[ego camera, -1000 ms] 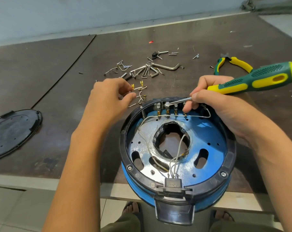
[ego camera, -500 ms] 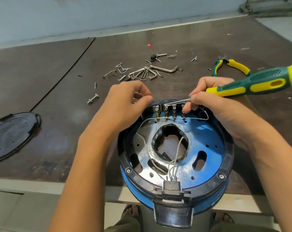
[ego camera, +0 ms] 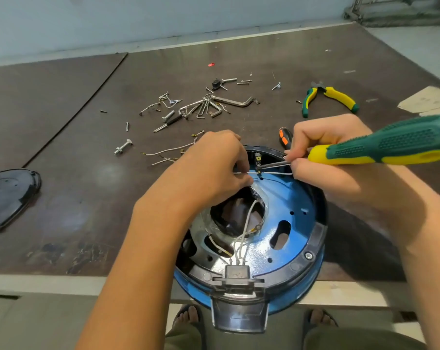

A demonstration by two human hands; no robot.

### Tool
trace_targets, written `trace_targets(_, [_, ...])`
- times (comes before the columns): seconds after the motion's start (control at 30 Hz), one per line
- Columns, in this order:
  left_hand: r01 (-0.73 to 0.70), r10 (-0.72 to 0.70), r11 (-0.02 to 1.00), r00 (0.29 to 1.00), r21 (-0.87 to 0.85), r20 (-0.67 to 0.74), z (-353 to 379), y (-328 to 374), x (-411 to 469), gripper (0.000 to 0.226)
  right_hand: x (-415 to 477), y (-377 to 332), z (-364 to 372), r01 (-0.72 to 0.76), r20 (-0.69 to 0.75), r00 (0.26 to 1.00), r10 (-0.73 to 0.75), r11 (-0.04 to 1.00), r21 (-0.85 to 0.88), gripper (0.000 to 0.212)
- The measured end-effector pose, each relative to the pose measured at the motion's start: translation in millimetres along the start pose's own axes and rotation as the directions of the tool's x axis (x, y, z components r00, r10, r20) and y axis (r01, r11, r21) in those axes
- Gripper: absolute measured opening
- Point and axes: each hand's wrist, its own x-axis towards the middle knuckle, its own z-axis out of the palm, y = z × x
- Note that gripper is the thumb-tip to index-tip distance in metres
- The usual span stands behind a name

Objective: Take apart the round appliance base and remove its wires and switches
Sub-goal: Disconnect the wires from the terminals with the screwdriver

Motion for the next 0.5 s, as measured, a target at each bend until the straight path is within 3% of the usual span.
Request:
trace_targets(0.2, [0.012, -0.012, 1.0, 1.0, 0.003, -0.009, 14, 6, 5, 0.015, -4, 3, 2, -0.019, 0.008, 1.0, 0.02, 0.996, -0.086, 0.011])
trace_targets(0.4, [-0.005, 0.004, 0.999, 1.0, -0.049, -0.015, 18, -4, -2, 0.021, -6, 9, 0, -0.061, 0.009, 0.998, 0.062, 0.998, -0.019, 0.01])
trace_targets(0.5, [-0.018, 0.018, 1.0, 1.0, -0.02, -0.022, 21, -3, 1, 0.016, -5, 7, -3, -0.081, 0.062, 0.995, 0.08, 0.997, 0.006, 0.023])
